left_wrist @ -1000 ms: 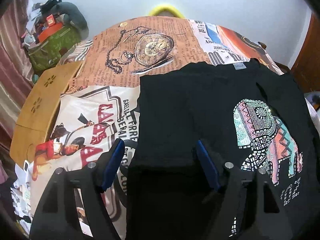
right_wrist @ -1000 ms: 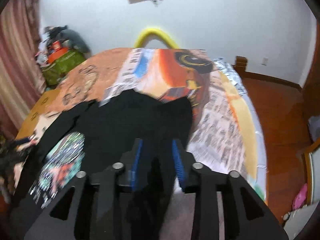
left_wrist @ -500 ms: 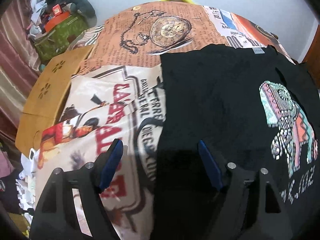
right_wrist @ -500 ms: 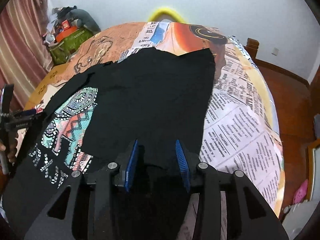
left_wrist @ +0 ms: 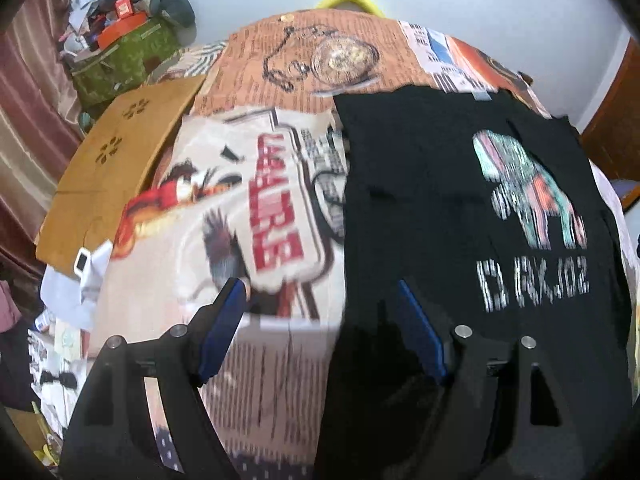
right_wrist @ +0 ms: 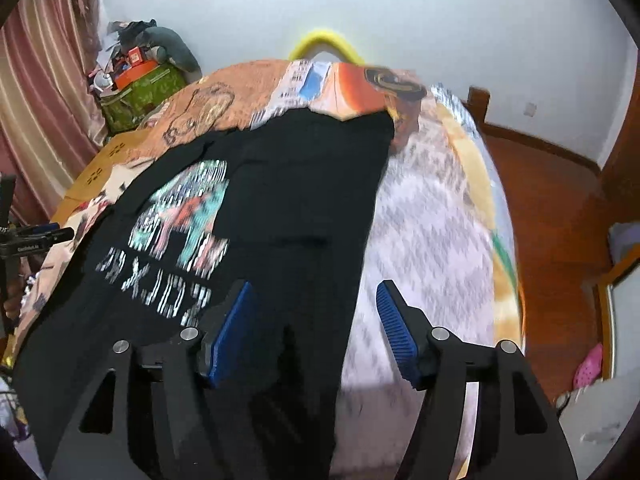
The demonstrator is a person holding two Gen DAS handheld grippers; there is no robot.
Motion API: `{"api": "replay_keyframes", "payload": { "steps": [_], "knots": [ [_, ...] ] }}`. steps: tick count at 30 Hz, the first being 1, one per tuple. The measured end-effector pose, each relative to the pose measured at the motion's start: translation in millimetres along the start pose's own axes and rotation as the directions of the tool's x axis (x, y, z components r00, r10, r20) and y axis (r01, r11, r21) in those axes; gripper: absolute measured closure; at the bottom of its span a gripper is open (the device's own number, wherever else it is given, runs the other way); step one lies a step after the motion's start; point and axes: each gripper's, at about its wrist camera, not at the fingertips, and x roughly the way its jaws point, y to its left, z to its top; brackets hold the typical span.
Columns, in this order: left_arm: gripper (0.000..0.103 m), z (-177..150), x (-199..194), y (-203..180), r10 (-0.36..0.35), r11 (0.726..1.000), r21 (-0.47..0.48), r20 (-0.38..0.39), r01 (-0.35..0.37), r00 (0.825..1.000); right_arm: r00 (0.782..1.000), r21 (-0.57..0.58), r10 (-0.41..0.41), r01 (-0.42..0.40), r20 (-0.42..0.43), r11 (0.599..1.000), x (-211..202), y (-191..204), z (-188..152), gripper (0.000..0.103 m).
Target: Fold small clothes
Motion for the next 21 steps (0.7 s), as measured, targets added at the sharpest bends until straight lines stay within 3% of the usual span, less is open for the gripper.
{"api": "replay_keyframes", "payload": {
  "steps": [8, 11, 15, 16, 18, 21],
  "knots": [
    [0.028, -47, 2, -8, -0.085, 0.996, 0.009, -0.096, 0.086, 0.992, 0.993, 0.044, 0.040, -0.035, -0.109, 0.998, 2, 5, -56, 0.042],
    [0.042, -60, 3, -16, -0.110, 0.993, 0.027, -0.089, 0.113, 0.990, 0.989, 0.073, 0.065, -0.055, -0.136, 0.996, 2, 5, -74, 0.042],
    [0.070, -66, -3, -21, -0.149, 0.988, 0.037, -0.062, 0.151, 0.987, 0.980, 0.103, 0.120, -0.105, -0.161, 0.989, 5, 9, -86, 0.043],
    [0.073, -67, -4, -23, -0.145, 0.988, 0.043, -0.060, 0.148, 0.988, 0.981, 0.085, 0.115, -0.103, -0.158, 0.991, 5, 12, -86, 0.046],
    [0.089, -66, -5, -25, -0.151, 0.987, 0.050, -0.062, 0.154, 0.987, 0.980, 0.059, 0.122, -0.114, -0.160, 0.992, 6, 18, -84, 0.068],
    [0.097, -63, -5, -24, -0.173, 0.984, 0.026, -0.066, 0.175, 0.983, 0.981, 0.039, 0.120, -0.116, -0.150, 0.993, 9, 22, -82, 0.093]
  ]
}}
